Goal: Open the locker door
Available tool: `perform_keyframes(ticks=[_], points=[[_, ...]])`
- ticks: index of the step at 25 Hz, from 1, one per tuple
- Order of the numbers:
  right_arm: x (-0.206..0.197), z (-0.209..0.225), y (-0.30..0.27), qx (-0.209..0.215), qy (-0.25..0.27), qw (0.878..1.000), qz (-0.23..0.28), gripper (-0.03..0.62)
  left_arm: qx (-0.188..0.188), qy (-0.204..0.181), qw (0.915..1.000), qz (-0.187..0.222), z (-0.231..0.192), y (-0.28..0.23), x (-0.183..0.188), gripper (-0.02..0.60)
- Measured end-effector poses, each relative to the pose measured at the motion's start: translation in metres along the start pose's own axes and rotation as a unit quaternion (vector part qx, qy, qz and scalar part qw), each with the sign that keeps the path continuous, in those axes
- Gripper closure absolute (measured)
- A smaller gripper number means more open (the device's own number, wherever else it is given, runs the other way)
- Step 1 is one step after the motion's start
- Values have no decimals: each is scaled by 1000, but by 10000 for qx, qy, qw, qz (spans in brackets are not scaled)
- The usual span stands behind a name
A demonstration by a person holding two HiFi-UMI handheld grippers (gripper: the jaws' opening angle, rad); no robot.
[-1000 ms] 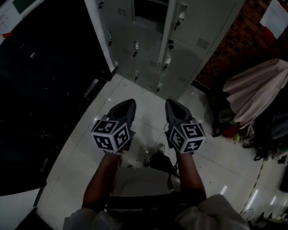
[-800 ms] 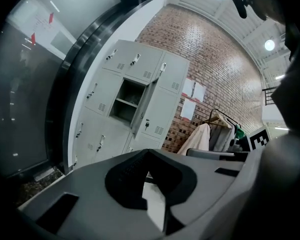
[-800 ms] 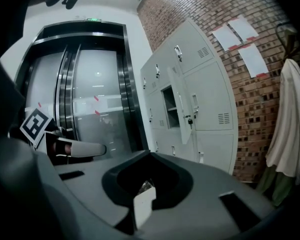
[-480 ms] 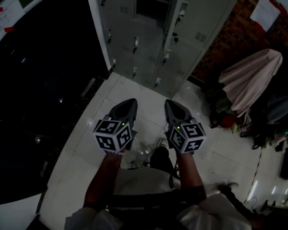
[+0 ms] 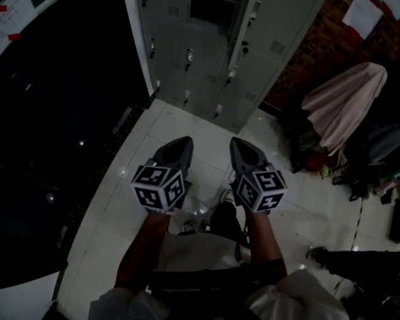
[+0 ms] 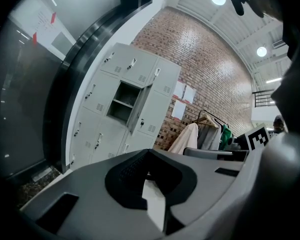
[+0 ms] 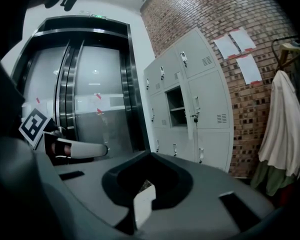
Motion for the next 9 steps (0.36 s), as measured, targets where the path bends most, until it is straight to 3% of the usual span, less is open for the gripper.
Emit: perform_keyframes(ticks=[9], points=[[2,-5,4,-48,24,10000,39,592,-55,-35,10000,45,1,5,4,581]])
Point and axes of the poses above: the fingertips, and each gripper's own axes: y backward along the fingers, z to its right, x out of its top, the point moved 7 cm from there along y, backward along the fingers, and after that the axes turned 4 degrees about -z, right-handed, at the moved point
